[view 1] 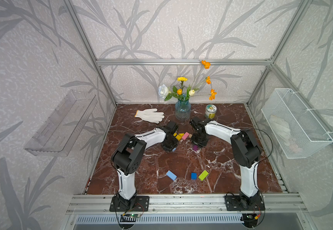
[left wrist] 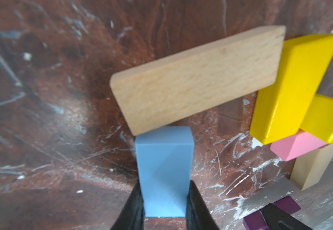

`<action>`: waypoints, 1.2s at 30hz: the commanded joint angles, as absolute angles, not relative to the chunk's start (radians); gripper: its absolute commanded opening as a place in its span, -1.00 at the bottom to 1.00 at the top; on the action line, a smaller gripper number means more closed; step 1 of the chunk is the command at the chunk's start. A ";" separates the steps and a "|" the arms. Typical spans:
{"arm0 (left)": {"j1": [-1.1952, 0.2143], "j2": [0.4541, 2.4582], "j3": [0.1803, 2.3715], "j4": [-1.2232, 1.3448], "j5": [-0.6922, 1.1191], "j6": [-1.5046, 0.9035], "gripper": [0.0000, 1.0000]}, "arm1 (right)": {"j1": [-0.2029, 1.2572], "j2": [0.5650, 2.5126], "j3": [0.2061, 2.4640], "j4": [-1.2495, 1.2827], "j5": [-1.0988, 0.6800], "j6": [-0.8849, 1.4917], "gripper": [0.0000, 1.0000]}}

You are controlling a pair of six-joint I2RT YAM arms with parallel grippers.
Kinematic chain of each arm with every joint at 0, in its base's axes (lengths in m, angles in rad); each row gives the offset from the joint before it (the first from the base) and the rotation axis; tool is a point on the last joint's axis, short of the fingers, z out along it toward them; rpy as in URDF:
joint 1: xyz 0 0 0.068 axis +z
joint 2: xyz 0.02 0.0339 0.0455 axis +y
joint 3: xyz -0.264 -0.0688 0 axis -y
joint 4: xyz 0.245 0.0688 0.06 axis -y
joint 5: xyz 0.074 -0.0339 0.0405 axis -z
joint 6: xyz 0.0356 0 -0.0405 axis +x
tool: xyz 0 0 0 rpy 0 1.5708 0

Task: Assemble a heart with building blocks
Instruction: Assemble the building block at the center of the board.

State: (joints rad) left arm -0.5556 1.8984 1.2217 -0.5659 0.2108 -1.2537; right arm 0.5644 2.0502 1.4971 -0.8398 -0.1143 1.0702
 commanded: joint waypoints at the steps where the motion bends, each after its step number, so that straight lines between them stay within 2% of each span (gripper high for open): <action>1: -0.557 1.939 1.168 -0.585 0.205 -1.275 -0.68 | 0.571 2.080 1.520 -0.875 -0.118 1.085 -0.79; 36: -0.551 1.976 1.181 -0.617 0.224 -1.312 -0.66 | 0.577 2.155 1.607 -0.910 -0.110 1.075 -0.80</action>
